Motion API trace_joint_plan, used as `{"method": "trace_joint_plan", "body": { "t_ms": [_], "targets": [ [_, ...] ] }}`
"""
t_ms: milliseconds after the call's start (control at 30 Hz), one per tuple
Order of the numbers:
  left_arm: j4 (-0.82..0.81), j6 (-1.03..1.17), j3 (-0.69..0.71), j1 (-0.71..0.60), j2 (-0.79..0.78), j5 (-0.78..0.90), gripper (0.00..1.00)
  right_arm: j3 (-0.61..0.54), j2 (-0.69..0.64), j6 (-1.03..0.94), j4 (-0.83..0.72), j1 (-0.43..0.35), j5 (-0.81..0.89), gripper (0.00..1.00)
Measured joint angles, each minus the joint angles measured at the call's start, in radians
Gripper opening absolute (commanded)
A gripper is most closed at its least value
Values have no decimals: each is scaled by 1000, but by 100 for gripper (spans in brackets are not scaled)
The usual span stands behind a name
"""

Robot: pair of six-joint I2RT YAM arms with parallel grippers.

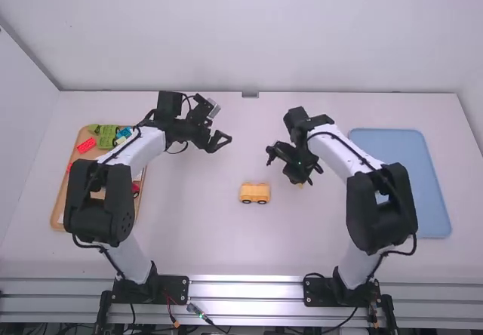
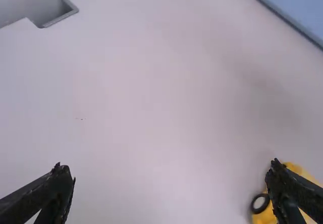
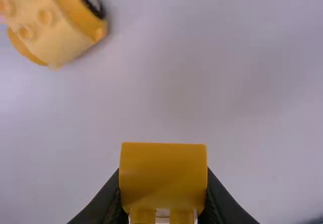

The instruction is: Assemble lego blocks to make yellow taxi

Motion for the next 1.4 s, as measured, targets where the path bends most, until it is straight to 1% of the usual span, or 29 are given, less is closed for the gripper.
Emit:
{"method": "trace_joint_plan", "body": {
  "t_ms": [300,433,533,567,600,633,667,700,733,767,800,833,867,1067,1233,1333,1400],
  "targets": [
    [-4,4,0,2,0,-62,99,0,163,-104,1,43,68,0],
    [-5,3,0,6,0,-74,99,0,194,-133,-2,63,85,0],
    [-4,4,0,10,0,-91,99,0,198,-148,5,82,90,4],
    [-4,4,0,11,0,-93,99,0,198,-150,5,87,91,6],
    [-4,3,0,13,0,-93,99,0,198,-153,6,94,92,10],
    [-4,5,0,14,0,-95,99,0,198,-154,6,97,92,11],
    [-4,11,0,15,0,-99,99,0,198,-156,6,101,92,17],
    [-5,21,0,15,0,-103,99,0,198,-155,5,105,92,26],
    [-5,23,0,15,0,-103,99,0,198,-155,5,106,93,29],
    [-5,29,0,16,0,-104,99,0,198,-155,6,108,92,37],
    [-5,37,0,17,0,-104,99,0,198,-156,6,109,93,57],
    [-5,37,0,17,0,-105,99,0,199,-156,5,108,94,65],
    [-4,40,0,17,0,-107,99,0,198,-156,6,108,96,99],
    [-9,44,0,17,0,-108,99,0,199,-143,13,108,130,99],
    [-67,89,0,17,0,-107,99,1,197,-130,88,105,150,99],
    [-113,163,0,17,0,-98,99,1,163,-129,87,89,109,99],
    [-166,254,0,18,0,-60,99,1,99,-131,89,58,43,99]
  ]
}}
